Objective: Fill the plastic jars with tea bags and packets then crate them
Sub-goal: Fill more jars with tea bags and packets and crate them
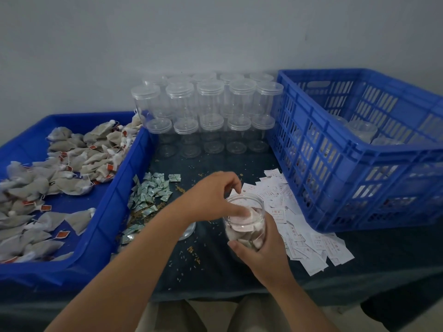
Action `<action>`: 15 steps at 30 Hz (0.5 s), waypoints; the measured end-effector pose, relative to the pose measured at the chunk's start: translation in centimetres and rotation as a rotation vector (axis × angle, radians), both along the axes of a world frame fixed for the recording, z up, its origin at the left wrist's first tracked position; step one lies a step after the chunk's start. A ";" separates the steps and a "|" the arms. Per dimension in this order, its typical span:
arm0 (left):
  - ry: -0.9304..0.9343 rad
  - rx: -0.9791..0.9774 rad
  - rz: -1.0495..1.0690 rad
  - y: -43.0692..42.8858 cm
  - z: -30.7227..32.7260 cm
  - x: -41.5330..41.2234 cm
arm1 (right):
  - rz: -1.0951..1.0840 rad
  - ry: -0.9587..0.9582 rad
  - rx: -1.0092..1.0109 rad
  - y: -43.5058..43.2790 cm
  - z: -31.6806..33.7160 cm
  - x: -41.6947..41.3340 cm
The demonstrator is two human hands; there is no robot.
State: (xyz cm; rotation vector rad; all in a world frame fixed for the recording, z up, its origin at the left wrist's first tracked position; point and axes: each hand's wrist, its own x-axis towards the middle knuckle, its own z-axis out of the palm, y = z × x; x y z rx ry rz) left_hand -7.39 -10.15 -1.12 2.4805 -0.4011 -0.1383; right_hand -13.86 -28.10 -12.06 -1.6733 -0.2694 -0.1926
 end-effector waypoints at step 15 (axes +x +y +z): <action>0.030 0.313 0.482 8.7 -7.4 -2.3 | 0.061 -0.014 -0.040 -0.1 -0.8 0.0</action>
